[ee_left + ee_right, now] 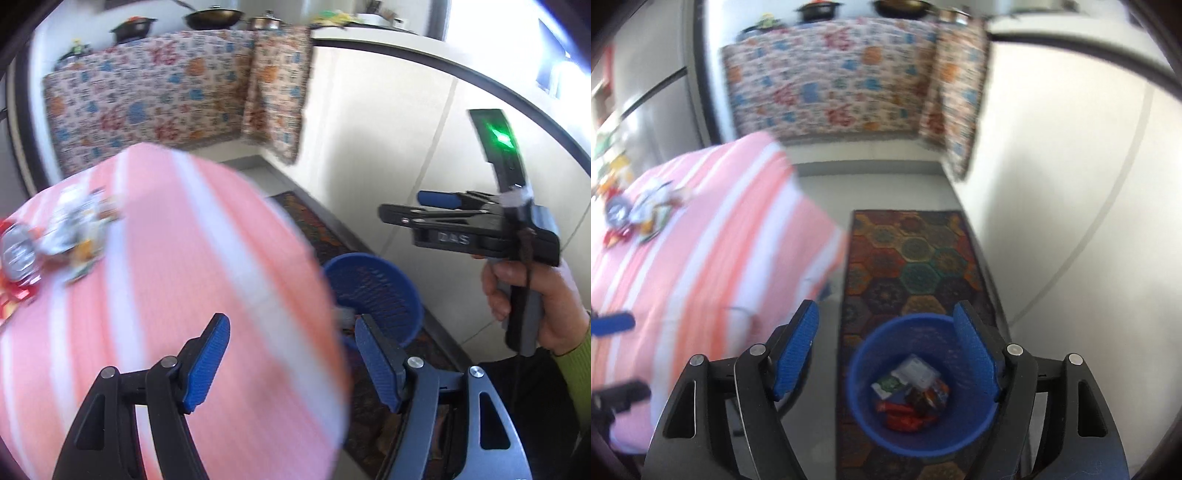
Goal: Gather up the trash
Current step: 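Return both tools to the table above the remaining trash, then grasp the white-and-red paper cup with the left tool, then grasp the blue-and-white snack bag with the right tool while the left tool holds the cup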
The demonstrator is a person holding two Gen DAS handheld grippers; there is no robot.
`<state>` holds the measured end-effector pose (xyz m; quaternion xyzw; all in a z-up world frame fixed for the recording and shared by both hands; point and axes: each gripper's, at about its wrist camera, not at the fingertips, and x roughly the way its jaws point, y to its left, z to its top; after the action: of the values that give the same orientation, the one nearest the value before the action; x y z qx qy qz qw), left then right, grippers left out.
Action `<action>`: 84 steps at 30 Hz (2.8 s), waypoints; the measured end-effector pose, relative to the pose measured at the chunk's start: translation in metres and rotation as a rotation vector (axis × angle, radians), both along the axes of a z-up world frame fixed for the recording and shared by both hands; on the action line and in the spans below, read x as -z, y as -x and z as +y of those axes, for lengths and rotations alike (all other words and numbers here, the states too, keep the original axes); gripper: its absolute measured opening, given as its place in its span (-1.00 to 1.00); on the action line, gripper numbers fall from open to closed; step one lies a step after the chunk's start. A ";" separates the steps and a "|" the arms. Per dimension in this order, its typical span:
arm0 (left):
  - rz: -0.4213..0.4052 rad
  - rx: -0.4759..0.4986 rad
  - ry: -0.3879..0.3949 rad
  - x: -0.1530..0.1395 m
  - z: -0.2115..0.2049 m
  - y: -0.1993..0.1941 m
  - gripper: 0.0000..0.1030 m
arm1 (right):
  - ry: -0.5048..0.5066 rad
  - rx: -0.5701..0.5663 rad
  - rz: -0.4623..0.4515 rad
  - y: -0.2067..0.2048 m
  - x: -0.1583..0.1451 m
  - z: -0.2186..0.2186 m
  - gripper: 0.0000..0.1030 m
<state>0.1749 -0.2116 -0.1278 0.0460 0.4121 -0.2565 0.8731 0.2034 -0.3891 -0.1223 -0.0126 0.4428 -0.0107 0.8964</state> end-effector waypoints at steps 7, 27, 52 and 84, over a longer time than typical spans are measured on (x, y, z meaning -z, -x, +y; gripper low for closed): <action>0.004 -0.236 -0.024 0.007 0.128 0.011 0.40 | -0.103 -0.241 0.006 0.006 0.009 0.139 0.57; -0.017 -0.548 -0.021 0.006 0.265 -0.063 0.40 | -0.105 -0.387 0.069 0.004 0.046 0.250 0.88; 0.041 -0.442 -0.103 0.019 0.287 -0.081 -0.41 | -0.106 -0.388 0.064 0.004 0.044 0.249 0.88; 0.035 -0.415 -0.132 0.036 0.271 -0.011 0.45 | -0.183 -0.212 0.174 -0.110 0.045 0.257 0.86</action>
<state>0.1862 0.0593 -0.1635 0.0130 0.4437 -0.0446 0.8950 0.3136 -0.1322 -0.1671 0.0213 0.5142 0.1256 0.8482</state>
